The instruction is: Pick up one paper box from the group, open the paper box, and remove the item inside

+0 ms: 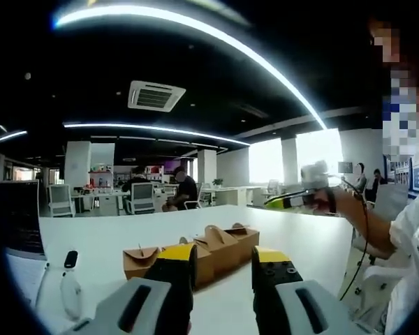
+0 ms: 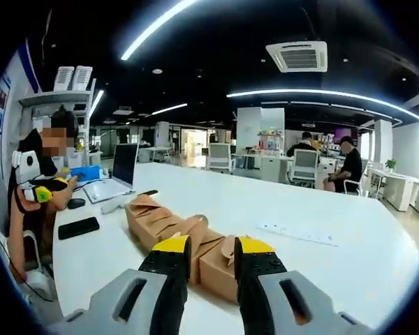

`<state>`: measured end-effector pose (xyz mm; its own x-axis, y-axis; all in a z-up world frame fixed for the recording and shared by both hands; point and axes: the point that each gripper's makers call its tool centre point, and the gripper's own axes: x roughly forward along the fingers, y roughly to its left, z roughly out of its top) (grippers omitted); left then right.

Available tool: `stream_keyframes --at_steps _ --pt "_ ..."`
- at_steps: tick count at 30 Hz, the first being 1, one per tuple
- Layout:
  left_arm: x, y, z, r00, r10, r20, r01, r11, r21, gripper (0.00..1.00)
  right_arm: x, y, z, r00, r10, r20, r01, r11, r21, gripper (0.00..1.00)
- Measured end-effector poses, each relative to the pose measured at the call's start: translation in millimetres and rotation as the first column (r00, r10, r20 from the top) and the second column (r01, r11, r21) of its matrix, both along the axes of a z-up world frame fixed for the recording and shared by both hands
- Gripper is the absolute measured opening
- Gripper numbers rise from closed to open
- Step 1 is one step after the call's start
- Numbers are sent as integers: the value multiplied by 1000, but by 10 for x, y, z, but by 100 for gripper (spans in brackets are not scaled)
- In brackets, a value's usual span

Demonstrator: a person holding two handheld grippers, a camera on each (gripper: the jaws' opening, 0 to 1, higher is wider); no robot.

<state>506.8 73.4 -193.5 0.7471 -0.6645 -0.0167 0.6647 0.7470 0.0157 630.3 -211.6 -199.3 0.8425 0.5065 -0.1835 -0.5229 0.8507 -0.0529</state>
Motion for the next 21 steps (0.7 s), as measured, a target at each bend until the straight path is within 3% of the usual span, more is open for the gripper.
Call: stream_keyframes --at_steps 21 --pt "23 30 -20 1000 14 -1 -14 1000 8 32 261 53 -132 998 -1 -60 2 1000 19 24"
